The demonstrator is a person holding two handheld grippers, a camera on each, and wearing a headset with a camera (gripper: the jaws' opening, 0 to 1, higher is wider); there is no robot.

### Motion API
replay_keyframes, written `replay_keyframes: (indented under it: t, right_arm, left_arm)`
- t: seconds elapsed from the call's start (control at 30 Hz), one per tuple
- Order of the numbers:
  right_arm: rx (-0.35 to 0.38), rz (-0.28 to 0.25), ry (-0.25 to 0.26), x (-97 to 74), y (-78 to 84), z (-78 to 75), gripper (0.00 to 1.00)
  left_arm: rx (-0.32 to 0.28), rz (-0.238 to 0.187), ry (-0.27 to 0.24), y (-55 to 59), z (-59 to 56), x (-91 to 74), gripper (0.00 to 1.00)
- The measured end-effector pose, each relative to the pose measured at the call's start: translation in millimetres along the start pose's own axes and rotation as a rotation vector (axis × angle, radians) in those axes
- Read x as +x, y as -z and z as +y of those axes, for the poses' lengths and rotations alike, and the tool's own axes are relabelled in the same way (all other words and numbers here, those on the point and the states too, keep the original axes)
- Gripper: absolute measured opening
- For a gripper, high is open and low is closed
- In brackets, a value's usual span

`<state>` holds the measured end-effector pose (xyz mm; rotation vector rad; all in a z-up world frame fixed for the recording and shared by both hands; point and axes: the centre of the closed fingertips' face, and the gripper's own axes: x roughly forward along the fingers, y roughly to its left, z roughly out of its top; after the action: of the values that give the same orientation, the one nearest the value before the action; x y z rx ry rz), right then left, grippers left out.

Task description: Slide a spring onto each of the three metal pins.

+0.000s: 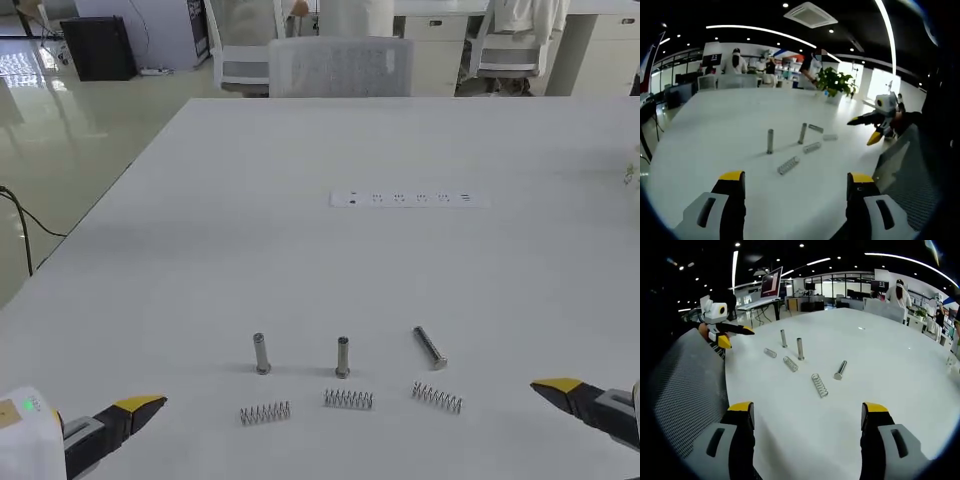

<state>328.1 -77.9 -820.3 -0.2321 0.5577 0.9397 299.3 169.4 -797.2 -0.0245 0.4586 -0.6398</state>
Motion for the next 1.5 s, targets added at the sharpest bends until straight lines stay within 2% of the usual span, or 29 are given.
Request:
replay_keyframes:
  t: [0.93,1.17,1.37,1.5]
  right_arm:
    - [0.007,0.001,0.004,0.7,1.3,-1.8,0.88]
    - [0.020,-0.025,0.006,-0.7,-7.2,-5.7,0.87]
    - [0.010,-0.015,0.010,1.3,-8.2,-10.1,0.87]
    - [-0.005,-0.012,0.010,3.7,-14.2,-14.7,0.87]
  left_arm:
    - [0.000,0.008,-0.001,1.4,0.5,-0.7,0.79]
    - [0.002,0.010,-0.001,2.1,0.9,-0.8,0.79]
    - [0.000,0.004,-0.007,0.9,2.0,-0.7,0.79]
    - [-0.002,0.001,-0.010,0.5,2.4,-0.6,0.79]
